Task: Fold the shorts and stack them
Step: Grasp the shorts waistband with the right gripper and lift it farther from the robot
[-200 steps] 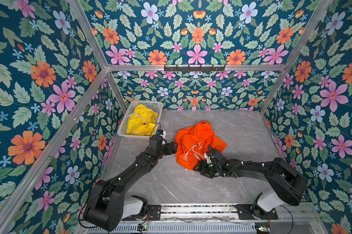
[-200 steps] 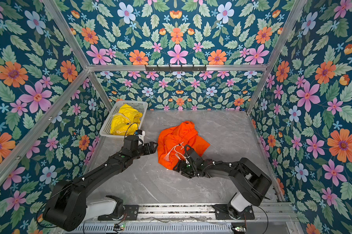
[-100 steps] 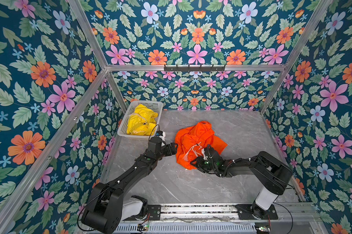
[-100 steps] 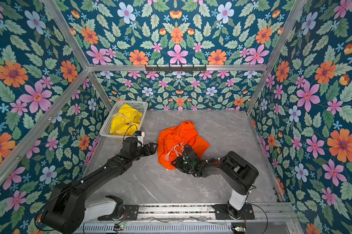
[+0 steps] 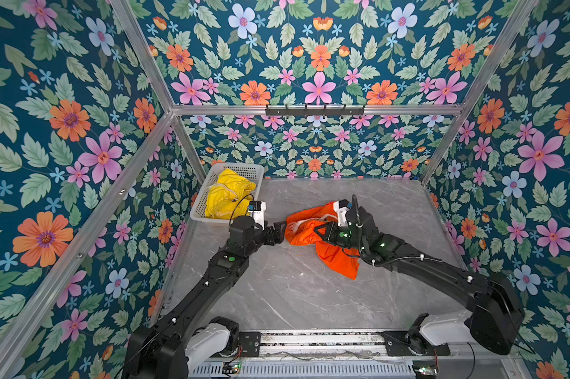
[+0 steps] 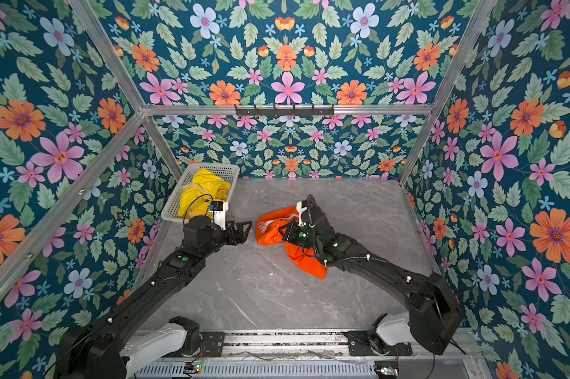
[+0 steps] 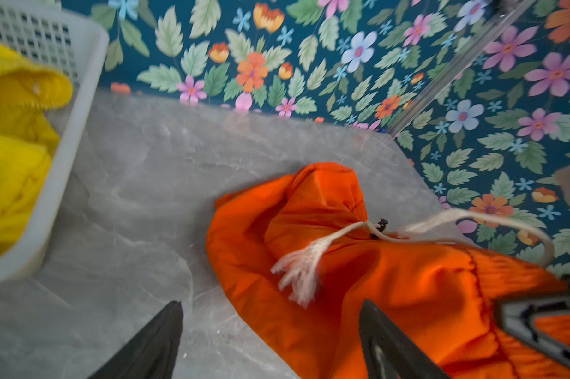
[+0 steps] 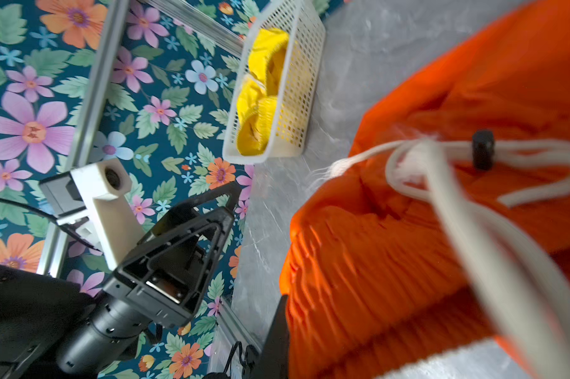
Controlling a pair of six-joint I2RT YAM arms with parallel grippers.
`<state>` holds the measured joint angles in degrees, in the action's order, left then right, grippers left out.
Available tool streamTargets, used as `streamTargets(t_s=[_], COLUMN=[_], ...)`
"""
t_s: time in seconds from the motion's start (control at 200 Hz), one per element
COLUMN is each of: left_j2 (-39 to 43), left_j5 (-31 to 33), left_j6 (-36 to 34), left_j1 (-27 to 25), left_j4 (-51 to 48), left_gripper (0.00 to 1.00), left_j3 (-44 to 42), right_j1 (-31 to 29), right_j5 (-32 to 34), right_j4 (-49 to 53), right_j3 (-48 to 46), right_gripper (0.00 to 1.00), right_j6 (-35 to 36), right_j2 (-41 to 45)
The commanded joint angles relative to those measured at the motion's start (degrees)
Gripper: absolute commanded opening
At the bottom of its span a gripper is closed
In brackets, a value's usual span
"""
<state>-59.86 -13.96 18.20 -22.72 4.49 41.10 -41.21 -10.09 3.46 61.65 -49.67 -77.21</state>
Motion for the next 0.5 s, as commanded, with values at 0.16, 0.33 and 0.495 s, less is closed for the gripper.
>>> streamTargets(t_s=[0.16,0.33,0.495], left_j2=[2.6,4.1,4.9], left_j5=[-6.2,-8.9,-11.1], left_j6=[-13.8,-16.8,-20.3], left_j1=[-0.1,-0.1,0.0], left_j4=[-5.4,-5.7,-5.1], left_gripper=[0.83,0.83,0.81], left_j3=[4.4,5.9,4.5], right_j1=[2.6,3.0,3.3], right_j5=[2.5,4.3,5.2], right_j4=[19.3,24.1,26.5], right_j3=[17.0,27.8,35.9], right_gripper=[0.01,0.0,0.0], right_j6=[16.2,20.2,21.9], right_j2=[2.6,1.0,-0.3])
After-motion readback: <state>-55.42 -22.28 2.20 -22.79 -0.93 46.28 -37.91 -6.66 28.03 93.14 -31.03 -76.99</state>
